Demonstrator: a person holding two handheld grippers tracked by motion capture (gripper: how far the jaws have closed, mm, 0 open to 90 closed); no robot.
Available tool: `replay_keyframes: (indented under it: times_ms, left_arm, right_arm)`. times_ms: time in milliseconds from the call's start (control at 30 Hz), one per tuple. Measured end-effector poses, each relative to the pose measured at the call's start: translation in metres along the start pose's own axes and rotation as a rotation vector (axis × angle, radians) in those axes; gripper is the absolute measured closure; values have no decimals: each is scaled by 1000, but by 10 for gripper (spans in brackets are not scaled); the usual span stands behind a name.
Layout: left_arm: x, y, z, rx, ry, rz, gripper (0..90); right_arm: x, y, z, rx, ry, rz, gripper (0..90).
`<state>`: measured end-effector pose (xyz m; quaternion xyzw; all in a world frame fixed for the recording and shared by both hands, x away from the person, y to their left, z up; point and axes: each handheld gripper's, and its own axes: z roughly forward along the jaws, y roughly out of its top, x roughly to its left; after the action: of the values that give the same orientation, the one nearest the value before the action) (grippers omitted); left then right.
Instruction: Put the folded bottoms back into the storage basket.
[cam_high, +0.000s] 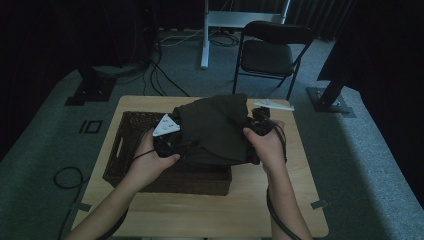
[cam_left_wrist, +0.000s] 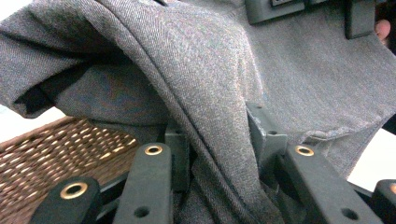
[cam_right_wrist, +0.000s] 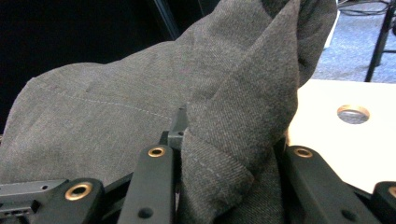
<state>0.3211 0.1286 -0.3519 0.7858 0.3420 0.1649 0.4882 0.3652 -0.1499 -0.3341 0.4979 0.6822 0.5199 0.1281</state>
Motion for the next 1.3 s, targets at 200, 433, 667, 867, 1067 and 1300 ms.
replay_keyframes:
  times_ms: [200, 433, 667, 867, 1067, 1300]
  left_arm:
    - [19, -11, -14, 1, 21, -20, 670]
    - [43, -25, -34, 17, 60, -32, 670]
    - [63, -42, -45, 40, 87, -65, 670]
    - [75, -58, -43, 81, 108, -80, 671]
    - [88, -71, -30, 140, 112, -98, 672]
    - [100, -84, -9, 216, 109, -112, 672]
  right_arm:
    - [15, -1, 21, 20, 26, 4, 670]
    - [36, -3, 52, 42, 64, 0, 670]
    - [50, -13, 81, 63, 97, 15, 670]
    - [56, -25, 103, 98, 101, 19, 670]
    - [55, -42, 123, 121, 73, 47, 670]
    - [48, -62, 141, 141, 27, 65, 671]
